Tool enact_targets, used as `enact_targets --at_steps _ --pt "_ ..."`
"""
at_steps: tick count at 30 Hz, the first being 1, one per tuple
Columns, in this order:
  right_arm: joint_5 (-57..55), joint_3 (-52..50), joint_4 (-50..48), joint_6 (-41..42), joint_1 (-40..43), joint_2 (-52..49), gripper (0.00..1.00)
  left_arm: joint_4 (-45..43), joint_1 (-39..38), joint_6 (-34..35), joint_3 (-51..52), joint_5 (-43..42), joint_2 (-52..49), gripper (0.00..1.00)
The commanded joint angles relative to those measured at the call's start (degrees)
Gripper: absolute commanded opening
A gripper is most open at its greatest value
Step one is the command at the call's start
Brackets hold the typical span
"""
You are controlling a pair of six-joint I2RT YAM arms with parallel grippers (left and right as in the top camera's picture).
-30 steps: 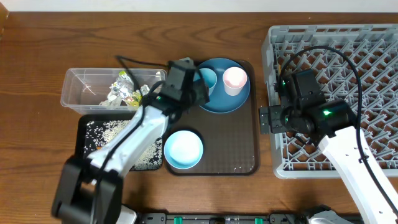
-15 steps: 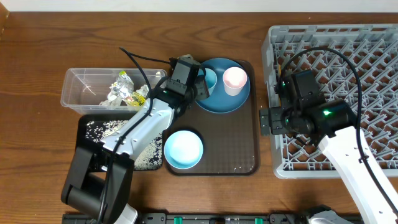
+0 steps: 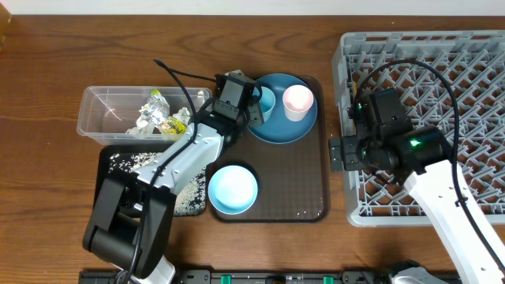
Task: Sort waste into correct bins and load items into the dishwasher rack
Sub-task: 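Reach the left gripper to the blue cup and grasp it, then lift the blue cup with the left gripper toward the right gripper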
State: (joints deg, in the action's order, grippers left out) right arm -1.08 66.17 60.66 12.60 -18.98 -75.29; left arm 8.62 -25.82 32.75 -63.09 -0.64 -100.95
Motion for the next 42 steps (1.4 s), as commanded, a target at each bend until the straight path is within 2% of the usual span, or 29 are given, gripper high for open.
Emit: enact_targets --at_steps 1,3,13,24,29,34,36,38,42 --pt "0.0 0.5 0.2 0.6 0.3 0.0 0.99 -0.2 0.1 -0.7 -1.3 1.4 -0.3 0.46" --pt "0.0 0.5 0.2 0.6 0.3 0.0 0.99 -0.2 0.1 -0.7 -1.3 1.3 -0.3 0.36" --pt "0.0 0.5 0.3 0.6 0.3 0.0 0.99 -0.2 0.1 -0.7 -1.3 1.4 -0.3 0.07" --pt "0.0 0.5 0.2 0.7 0.3 0.0 0.99 -1.0 1.5 -0.8 -1.3 1.4 2.4 0.06" --pt "0.1 0.5 -0.7 0.7 0.3 0.0 0.99 0.3 3.3 -3.8 -1.3 1.3 9.0 0.06" --pt "4.6 0.5 -1.7 0.6 0.3 0.0 0.99 6.3 4.6 -5.5 -1.3 0.8 18.3 0.06" --pt "8.2 0.6 -1.7 0.5 0.3 0.1 0.99 9.5 5.2 -5.5 -1.3 -2.4 21.9 0.06" --pt "12.9 0.6 -1.7 -1.1 0.8 0.5 0.99 13.5 6.1 -5.5 -1.3 -9.0 25.8 0.06" --pt "26.6 0.8 -2.0 -7.1 4.0 2.9 0.99 20.1 9.4 -5.5 -1.3 -28.5 31.6 0.06"
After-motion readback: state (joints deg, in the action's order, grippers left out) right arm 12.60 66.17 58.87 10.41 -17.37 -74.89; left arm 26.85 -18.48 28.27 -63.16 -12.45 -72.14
